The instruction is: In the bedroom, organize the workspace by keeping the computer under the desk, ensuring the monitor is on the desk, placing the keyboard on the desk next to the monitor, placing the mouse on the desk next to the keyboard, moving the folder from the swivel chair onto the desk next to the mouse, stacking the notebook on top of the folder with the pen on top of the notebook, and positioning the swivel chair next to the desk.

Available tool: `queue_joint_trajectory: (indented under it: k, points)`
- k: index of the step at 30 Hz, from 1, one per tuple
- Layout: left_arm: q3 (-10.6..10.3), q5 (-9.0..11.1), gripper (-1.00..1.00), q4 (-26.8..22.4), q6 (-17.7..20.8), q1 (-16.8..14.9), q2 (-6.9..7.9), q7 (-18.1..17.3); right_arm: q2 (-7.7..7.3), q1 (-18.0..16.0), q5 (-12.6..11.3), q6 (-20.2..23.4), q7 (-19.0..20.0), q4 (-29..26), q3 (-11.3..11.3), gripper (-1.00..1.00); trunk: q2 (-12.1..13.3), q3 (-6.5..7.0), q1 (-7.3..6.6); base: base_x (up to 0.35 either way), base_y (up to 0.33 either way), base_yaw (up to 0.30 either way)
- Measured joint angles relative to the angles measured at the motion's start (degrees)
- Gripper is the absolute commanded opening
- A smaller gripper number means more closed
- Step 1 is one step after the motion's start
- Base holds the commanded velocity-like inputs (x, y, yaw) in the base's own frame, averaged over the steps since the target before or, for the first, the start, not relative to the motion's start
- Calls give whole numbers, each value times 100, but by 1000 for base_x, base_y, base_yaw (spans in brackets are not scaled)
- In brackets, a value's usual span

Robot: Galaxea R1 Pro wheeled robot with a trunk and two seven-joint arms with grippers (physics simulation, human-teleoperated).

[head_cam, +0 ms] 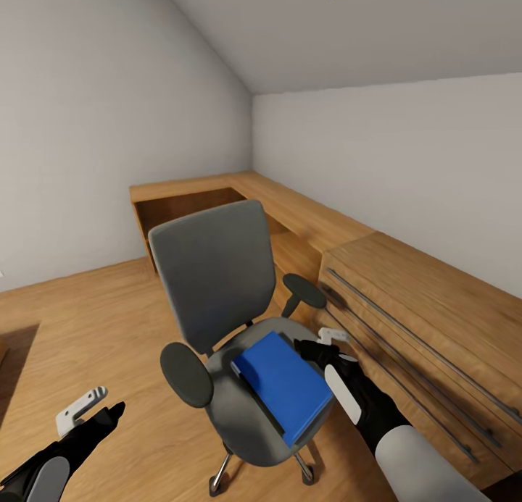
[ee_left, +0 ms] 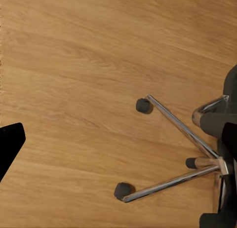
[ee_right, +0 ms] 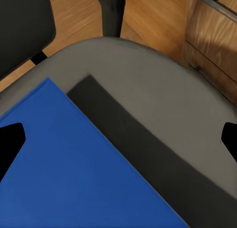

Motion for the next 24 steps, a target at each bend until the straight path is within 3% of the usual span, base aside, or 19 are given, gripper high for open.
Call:
queue_joint_trajectory:
  k: [24]
  points:
    - [3,-3,100,0,-71,0,1,2,33,-1,19,0,106,138,33,100,-963,-431,527,0,0,0]
